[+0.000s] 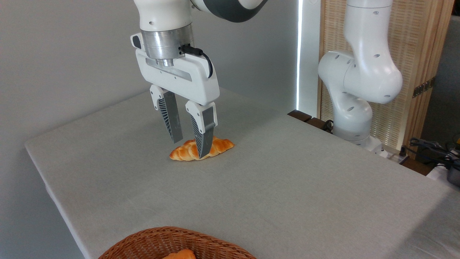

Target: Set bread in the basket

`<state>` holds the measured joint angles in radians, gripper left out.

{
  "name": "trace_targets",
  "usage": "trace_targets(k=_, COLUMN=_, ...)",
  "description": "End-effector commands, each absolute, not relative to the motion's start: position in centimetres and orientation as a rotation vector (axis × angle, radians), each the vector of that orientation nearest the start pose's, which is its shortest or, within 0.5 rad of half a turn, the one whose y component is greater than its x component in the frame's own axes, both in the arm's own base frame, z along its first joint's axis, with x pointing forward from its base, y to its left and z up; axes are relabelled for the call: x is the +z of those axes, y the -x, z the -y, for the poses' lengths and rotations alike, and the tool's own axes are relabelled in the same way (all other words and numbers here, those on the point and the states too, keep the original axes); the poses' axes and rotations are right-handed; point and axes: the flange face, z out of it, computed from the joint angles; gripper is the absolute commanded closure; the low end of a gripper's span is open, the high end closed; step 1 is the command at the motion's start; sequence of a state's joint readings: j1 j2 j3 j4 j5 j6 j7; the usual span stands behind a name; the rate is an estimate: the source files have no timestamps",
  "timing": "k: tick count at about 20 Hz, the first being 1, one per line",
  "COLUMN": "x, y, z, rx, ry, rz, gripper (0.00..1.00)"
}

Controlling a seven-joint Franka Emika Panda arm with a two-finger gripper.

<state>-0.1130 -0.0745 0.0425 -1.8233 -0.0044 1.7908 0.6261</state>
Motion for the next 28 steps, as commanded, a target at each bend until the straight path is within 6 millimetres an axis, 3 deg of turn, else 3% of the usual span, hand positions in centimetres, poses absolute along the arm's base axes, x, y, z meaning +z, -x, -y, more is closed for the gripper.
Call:
trace_targets(k=1, x=57.1, y=-54.6, z=3.8, rx=-0.103, ry=2.961, rz=-1.06, gripper=0.0)
trace_targets(k=8, x=56.4, y=-55.0, z=3.7, rx=-0.093, ry=2.962, rz=-1.06, gripper=0.0)
trace_targets(k=28, x=57.4, y=-56.2, z=3.2, rx=-0.129, ry=2.964, rz=-1.04, gripper=0.0)
